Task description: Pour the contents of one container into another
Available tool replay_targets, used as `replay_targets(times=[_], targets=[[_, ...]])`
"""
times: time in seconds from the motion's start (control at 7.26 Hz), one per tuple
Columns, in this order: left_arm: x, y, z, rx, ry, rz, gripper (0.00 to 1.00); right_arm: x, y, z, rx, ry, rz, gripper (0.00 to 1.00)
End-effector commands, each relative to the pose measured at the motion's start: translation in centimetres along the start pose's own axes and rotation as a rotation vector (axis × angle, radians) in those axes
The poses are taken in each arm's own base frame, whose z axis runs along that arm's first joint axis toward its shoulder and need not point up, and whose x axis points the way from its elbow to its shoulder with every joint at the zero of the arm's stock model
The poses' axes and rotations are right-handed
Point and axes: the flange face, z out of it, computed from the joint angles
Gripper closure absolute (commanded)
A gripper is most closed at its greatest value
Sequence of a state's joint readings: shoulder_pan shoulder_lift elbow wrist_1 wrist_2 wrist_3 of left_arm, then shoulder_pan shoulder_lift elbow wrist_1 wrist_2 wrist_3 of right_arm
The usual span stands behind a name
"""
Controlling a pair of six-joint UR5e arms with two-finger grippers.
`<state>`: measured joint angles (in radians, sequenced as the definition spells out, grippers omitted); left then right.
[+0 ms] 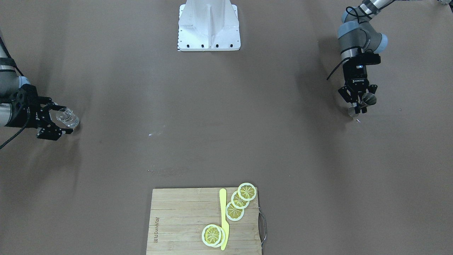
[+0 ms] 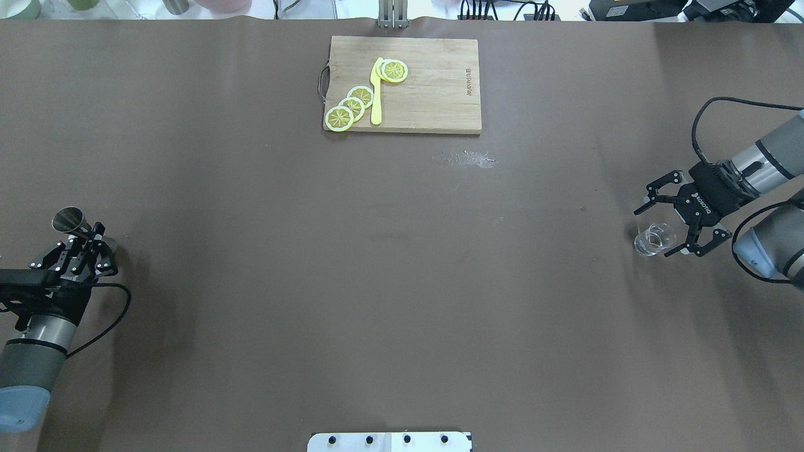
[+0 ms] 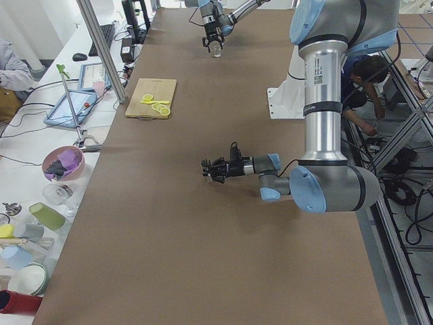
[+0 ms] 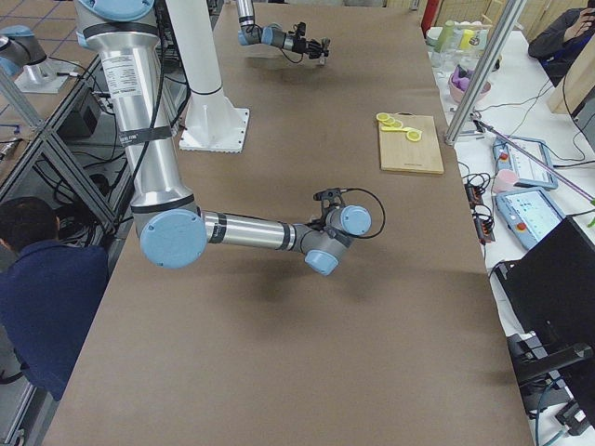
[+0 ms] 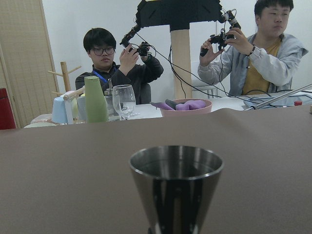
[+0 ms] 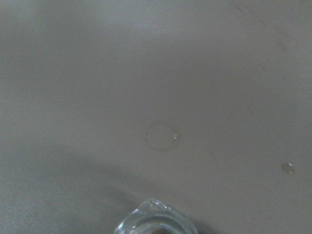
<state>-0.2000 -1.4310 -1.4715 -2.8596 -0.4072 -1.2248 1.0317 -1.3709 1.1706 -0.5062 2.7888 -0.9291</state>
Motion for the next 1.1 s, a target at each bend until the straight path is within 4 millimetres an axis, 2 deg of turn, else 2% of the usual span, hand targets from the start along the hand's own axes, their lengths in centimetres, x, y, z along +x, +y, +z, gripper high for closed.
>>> replay_targets(times=[0.0,0.14,0.28,0.41,0.55,0.69,0.96], targets=[[0.2,0.3,-0.2,-0.007,0.006,-0.005,0.87,-0.1,-0.4,-0.1,0.031,-0.022,0.005,0.00],[0.2,0.4,-0.1,-0.008,0.006,-0.004,0.68,-0.5,-0.5,-0.1,0.044,-0.032,0.008,0.00],[0.2,0.3,-0.2,-0.010,0.008,-0.005,0.44,-0.8,-0.5,-0.2,0.065,-0.048,0.020,0.00],[0.3,0.3,-0.3,-0.013,0.010,-0.006,0.34,-0.9,-0.9,-0.4,0.079,-0.056,0.018,0.00],[0.5,0.2,-0.3,-0.014,0.013,-0.010,0.07,-0.9,-1.2,-0.6,0.089,-0.059,0.014,0.00],[0.8,-0.1,-0.5,-0.010,0.016,-0.015,0.02,-0.9,-1.3,-1.1,0.098,-0.058,0.014,0.00],[0.8,-1.7,-1.8,-0.019,0.030,-0.013,0.02,0.2,-2.1,-2.9,0.110,-0.038,0.040,0.00]])
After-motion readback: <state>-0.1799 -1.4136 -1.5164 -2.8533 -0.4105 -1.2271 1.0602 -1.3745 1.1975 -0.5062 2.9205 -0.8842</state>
